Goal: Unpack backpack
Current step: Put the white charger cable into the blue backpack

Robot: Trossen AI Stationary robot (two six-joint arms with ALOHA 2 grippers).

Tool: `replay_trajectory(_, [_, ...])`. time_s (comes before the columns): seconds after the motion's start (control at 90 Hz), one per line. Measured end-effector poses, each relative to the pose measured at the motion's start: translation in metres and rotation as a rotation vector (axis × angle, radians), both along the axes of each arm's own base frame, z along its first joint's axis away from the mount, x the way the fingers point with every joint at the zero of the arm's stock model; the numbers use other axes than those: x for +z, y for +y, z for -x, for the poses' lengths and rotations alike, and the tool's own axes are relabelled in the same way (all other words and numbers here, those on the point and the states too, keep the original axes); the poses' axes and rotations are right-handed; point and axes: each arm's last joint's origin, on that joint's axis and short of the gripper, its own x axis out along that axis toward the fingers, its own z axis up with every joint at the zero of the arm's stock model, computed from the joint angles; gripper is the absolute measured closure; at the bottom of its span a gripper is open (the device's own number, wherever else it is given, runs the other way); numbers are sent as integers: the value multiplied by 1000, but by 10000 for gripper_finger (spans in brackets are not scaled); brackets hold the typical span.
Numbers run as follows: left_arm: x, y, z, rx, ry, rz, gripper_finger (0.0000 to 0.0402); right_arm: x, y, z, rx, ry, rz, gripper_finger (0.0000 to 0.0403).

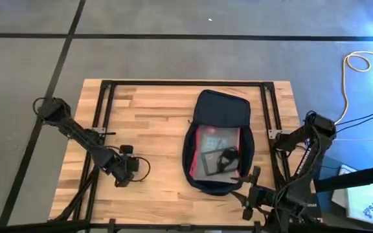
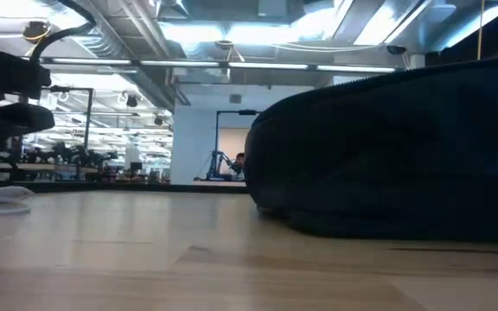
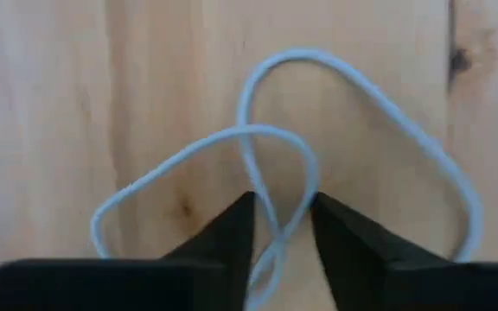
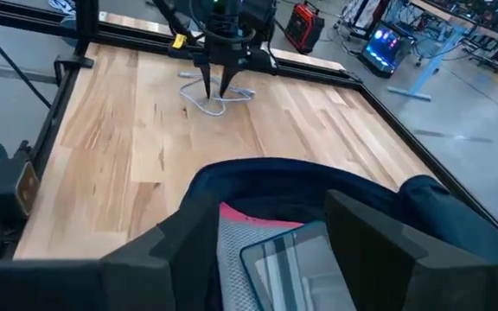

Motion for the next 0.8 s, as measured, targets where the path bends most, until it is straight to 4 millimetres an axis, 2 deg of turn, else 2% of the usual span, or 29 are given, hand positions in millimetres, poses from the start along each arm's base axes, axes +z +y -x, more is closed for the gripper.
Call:
replay_trajectory(0.089, [7,-3,-3,-4,-61,45,375,0,-1,-2,-6,0,1,210])
replay_trajectory(0.144, [10,-2,-3,2,-72,56,392,0,-1,-1,-4,2,2,210])
replay_trajectory(0.344, [23,-5,-6,7,-178,145,400,0,-1,-1,1,4,15,210])
replay_trajectory(0.456, [37,-6,-9,16,-264,168,401,0,-1,-1,5,7,25,210])
replay_trajectory(0.589, [67,-10,-18,-23,-434,143,401,0,-1,-1,3,2,29,210])
replay_trajectory(0.8, [137,-17,-35,-167,-908,33,401,0,-1,-1,3,5,36,210])
